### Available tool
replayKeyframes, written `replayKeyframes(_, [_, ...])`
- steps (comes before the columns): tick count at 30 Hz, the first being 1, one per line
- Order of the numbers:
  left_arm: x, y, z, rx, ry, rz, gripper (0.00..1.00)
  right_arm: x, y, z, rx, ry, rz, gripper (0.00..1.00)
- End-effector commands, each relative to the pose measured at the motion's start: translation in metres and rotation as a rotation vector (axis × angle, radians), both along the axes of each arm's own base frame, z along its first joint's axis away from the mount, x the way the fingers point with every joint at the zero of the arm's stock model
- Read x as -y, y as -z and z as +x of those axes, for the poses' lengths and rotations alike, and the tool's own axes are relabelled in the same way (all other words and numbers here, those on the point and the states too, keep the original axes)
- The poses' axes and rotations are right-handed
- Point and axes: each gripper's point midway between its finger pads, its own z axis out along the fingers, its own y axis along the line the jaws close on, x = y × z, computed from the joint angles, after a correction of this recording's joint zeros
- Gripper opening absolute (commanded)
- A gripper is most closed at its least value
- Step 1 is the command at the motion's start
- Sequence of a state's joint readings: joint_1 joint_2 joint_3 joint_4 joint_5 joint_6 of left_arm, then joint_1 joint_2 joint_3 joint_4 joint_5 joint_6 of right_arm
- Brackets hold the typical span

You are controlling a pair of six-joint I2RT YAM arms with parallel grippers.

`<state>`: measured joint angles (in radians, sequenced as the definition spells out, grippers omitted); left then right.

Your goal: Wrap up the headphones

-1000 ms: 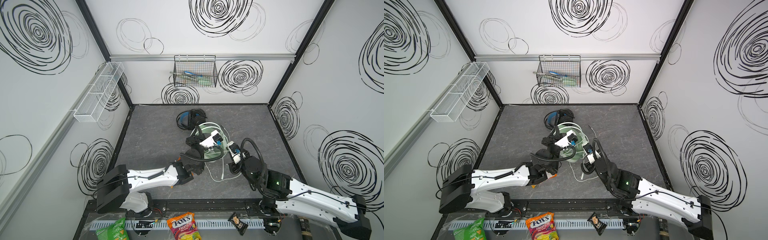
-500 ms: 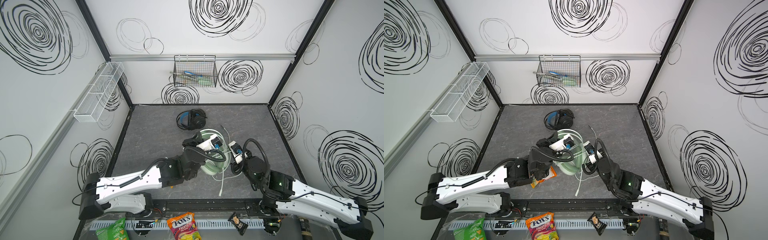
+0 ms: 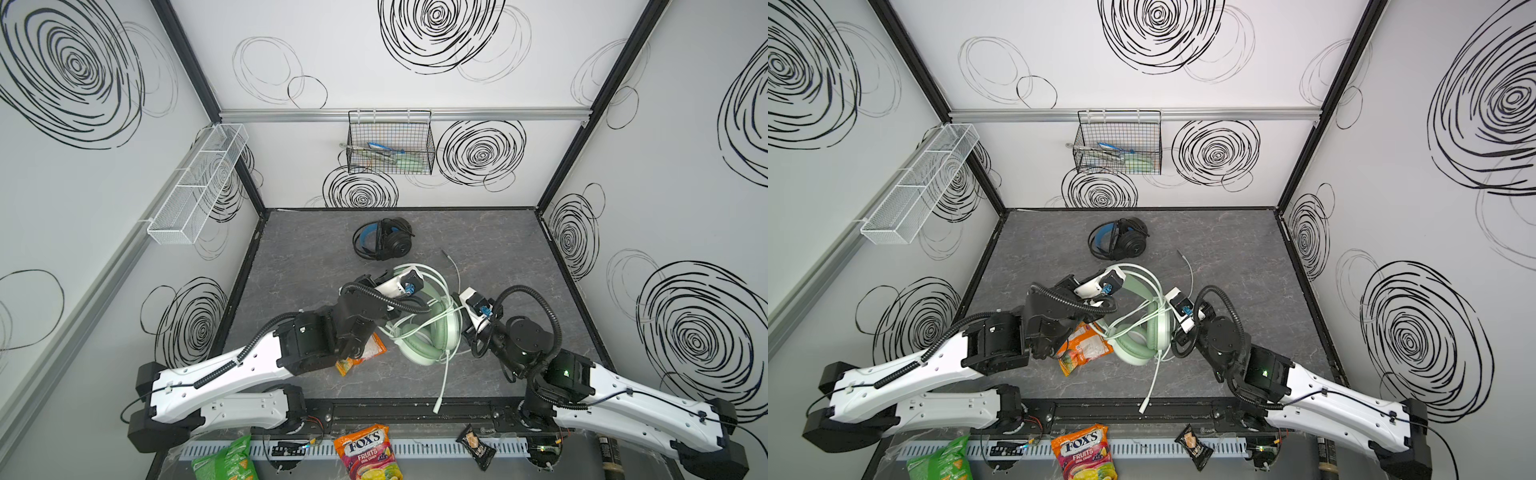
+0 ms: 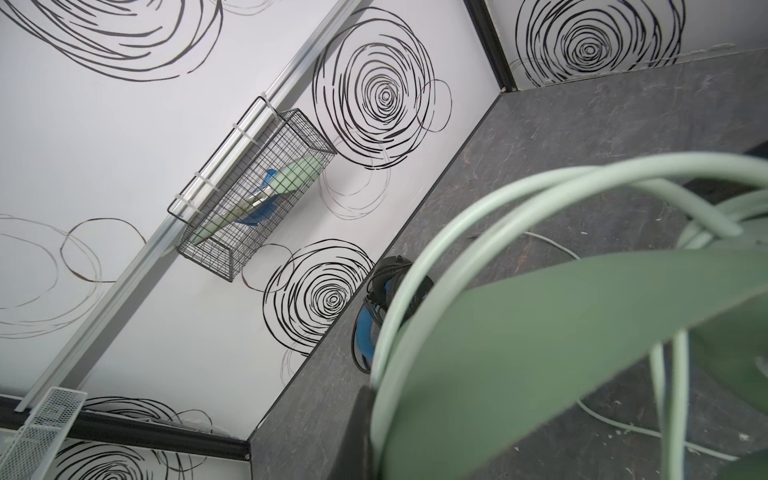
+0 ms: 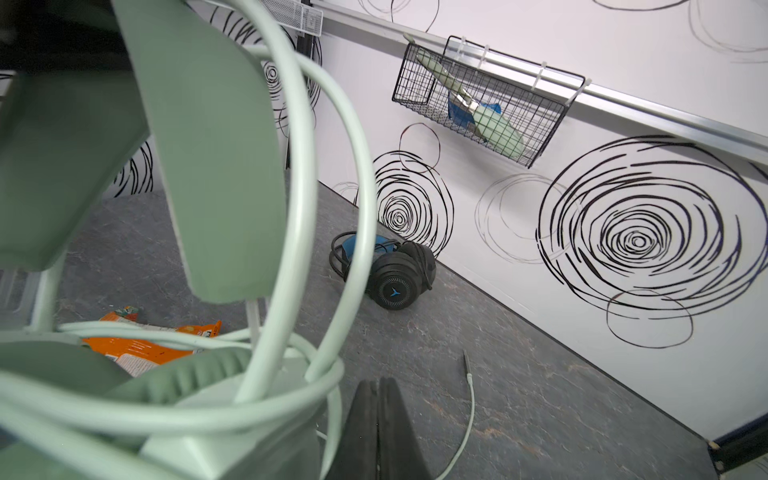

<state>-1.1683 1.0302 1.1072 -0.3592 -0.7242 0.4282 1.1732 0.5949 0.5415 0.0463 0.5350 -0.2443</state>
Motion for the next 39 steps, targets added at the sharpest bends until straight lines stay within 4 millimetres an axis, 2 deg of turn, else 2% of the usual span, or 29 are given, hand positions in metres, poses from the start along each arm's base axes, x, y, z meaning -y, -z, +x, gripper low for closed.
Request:
replayKeyframes(1, [-0.010, 0.013, -0.010, -0.061, 0.054, 0.076, 0.00, 0.018, -0.038, 0.005, 0.074, 0.065, 0.144, 0.06])
replayKeyframes(5, [-0.009, 0.013, -0.011, -0.072, 0.069, 0.053, 0.00, 0.014, -0.032, 0.004, 0.062, 0.052, 0.139, 0.07])
replayKeyframes(9, [-0.006, -0.003, -0.021, -0.098, 0.122, -0.033, 0.00, 0.012, -0.027, 0.000, 0.050, 0.018, 0.157, 0.07])
replayKeyframes(14, [-0.005, -0.025, -0.045, -0.161, 0.243, -0.117, 0.00, 0.008, -0.038, -0.021, 0.100, -0.116, 0.234, 0.15])
replayKeyframes(19, [-0.007, -0.025, -0.047, -0.187, 0.245, -0.109, 0.00, 0.006, -0.043, -0.031, 0.151, -0.181, 0.269, 0.21])
replayKeyframes(22, [-0.003, -0.030, -0.050, -0.198, 0.266, -0.141, 0.00, 0.002, -0.033, -0.025, 0.139, -0.158, 0.242, 0.18])
replayKeyframes(27, [-0.004, -0.050, -0.061, -0.218, 0.318, -0.228, 0.00, -0.002, -0.017, -0.016, 0.124, -0.114, 0.205, 0.16])
replayKeyframes(33, [-0.014, -0.087, -0.086, -0.260, 0.404, -0.393, 0.00, 0.008, -0.016, -0.007, 0.124, -0.060, 0.250, 0.20])
replayKeyframes(39, [-0.014, -0.110, -0.090, -0.253, 0.428, -0.499, 0.00, 0.002, -0.015, -0.005, 0.129, -0.083, 0.250, 0.21])
